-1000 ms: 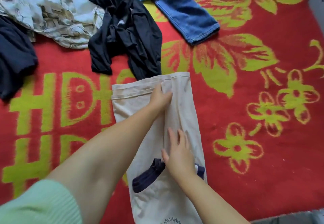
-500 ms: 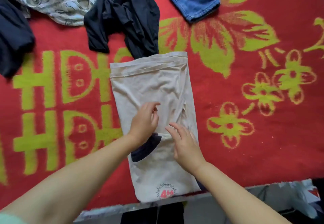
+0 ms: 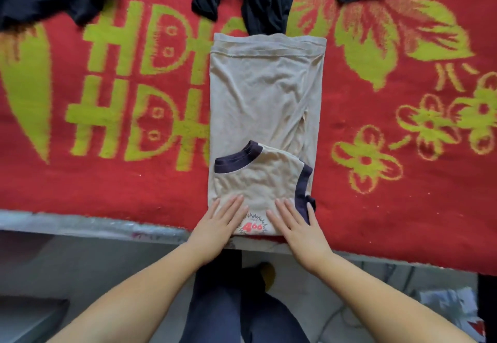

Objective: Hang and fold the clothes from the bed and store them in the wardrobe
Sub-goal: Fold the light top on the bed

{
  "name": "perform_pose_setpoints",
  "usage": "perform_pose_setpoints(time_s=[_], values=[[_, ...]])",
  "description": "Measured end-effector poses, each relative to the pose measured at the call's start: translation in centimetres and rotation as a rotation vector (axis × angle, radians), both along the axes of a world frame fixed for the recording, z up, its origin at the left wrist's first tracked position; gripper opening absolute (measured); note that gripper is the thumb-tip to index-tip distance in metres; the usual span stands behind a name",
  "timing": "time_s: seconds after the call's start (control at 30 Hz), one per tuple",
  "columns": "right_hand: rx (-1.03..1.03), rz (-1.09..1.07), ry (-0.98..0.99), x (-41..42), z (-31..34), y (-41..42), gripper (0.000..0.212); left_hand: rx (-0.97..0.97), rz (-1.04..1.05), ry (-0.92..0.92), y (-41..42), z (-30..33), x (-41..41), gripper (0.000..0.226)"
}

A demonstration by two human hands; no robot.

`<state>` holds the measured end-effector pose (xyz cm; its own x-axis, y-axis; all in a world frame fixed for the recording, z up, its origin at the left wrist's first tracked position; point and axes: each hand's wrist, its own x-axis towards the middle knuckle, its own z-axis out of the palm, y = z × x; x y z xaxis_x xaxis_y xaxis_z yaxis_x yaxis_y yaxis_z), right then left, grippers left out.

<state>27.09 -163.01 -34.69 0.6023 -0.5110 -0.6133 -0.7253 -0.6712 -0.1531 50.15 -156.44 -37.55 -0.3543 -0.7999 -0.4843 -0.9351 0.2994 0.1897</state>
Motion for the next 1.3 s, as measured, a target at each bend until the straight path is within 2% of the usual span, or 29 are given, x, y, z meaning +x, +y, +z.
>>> perform_pose_setpoints(time_s=[0.07,0.2,0.33,0.43,0.5,0.63,0.7,0.77,0.83,0.9,0.97,1.0,1.03,1.07,1.13,1.23,1.3], values=[[0.121,-0.042,0.031,0.4,0.0,-0.6,0.082,0.028,-0.011,-0.006,0.0,0.0,0.2,0.088],[0.252,-0.104,0.02,1.6,1.3,-1.3,0.082,0.205,0.025,0.122,0.5,0.7,2.4,0.075],[0.459,-0.225,-0.067,1.9,3.8,-4.4,0.068,0.232,0.241,0.359,-1.4,3.2,4.6,0.044],[0.567,-0.37,-0.111,2.4,5.8,-9.4,0.063,0.244,0.53,0.441,-5.7,5.2,6.2,0.029],[0.509,-0.482,-0.19,2.9,6.5,-13.6,0.056,0.174,0.695,0.533,-10.3,6.1,7.2,0.014],[0.268,-0.799,-0.398,4.6,6.1,-20.6,0.038,0.118,0.906,0.642,-19.4,6.1,8.2,0.013],[0.114,-0.934,-0.471,5.7,4.9,-22.8,0.04,0.104,1.052,0.682,-23.1,5.1,8.3,0.02],[-0.077,-1.042,-0.585,6.4,3.9,-23.6,0.043,0.012,1.115,0.63,-25.1,3.9,8.0,0.036],[-0.218,-1.05,-0.688,6.9,3.3,-23.1,0.046,-0.154,1.01,0.49,-25.2,2.8,7.6,0.051],[-0.277,-0.857,-0.699,7.1,2.6,-21.0,0.052,-0.283,0.658,0.357,-23.0,2.1,6.3,0.064],[-0.246,-0.534,-0.563,7.0,1.8,-17.2,0.066,-0.33,0.211,0.261,-19.3,1.4,5.0,0.078],[-0.208,-0.379,-0.456,6.8,1.2,-15.2,0.076,-0.276,0.045,0.211,-17.3,1.0,4.4,0.086],[-0.159,-0.254,-0.33,6.5,0.8,-13.6,0.086,-0.181,-0.031,0.157,-15.7,0.9,4.1,0.093],[-0.108,-0.186,-0.199,6.1,0.4,-12.8,0.093,-0.091,-0.016,0.107,-14.8,0.9,4.1,0.097],[-0.103,-0.229,-0.036,5.5,-0.4,-13.6,0.099,-0.043,0.08,0.019,-14.9,0.6,4.8,0.093],[-0.104,-0.277,0.033,5.1,-1.3,-16.3,0.092,-0.131,0.056,-0.02,-17.0,0.4,6.3,0.062],[-0.053,-0.251,0.029,5.4,-1.1,-17.1,0.082,-0.047,-0.015,-0.003,-17.9,0.7,6.8,0.063]])
